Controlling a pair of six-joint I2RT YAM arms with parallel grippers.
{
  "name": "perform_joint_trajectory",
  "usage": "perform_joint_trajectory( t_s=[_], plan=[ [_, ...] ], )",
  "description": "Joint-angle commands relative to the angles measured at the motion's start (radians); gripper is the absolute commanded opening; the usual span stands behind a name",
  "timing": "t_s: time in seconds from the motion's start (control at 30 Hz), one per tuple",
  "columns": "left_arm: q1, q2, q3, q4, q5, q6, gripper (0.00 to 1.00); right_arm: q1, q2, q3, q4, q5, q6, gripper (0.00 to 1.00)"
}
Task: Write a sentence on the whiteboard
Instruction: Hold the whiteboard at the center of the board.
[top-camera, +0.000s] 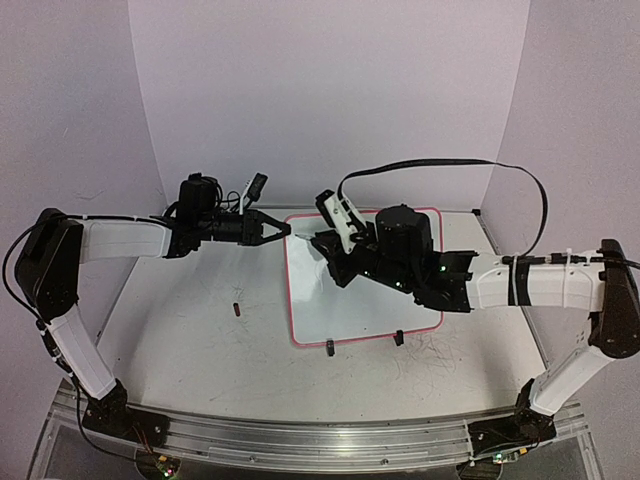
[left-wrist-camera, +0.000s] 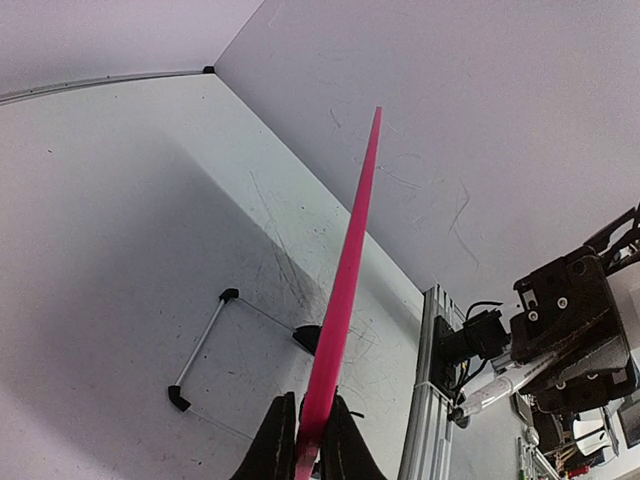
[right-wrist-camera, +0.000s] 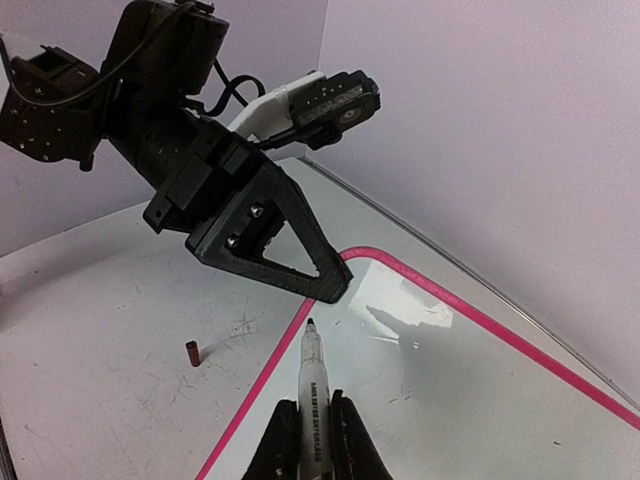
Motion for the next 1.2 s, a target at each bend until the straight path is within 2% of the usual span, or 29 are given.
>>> perform_joint_trajectory(
  t_s=[0.0,0.27,0.63,0.9,1.0,1.17],
  plan=[
    [0.0,0.011,0.006,0.042,0.01,0.014,0.07,0.011,-0.025,-0.023,0.075,0.026,0.009,0.0],
    [0.0,0.009,-0.001,0.042,0.005,0.014,0.03,0.011,-0.035,-0.064,0.121,0.055,0.014,0.0],
    [0.0,0.017,0.002,0.044,0.007,0.005,0.0,0.036,-0.047,-0.082,0.056,0.026,0.052,0.0],
    [-0.023,0.023,-0.009,0.043,0.016,0.001,0.24,0.081,-0.006,-0.088,0.06,0.086,0.042,0.0],
    [-0.036,0.034,-0.013,0.043,0.019,0.002,0.24,0.097,0.007,-0.094,0.076,0.128,0.037,0.0],
    [-0.04,0.042,-0.007,0.044,0.015,0.008,0.16,0.1,0.031,-0.084,0.1,0.181,0.033,0.0]
  ],
)
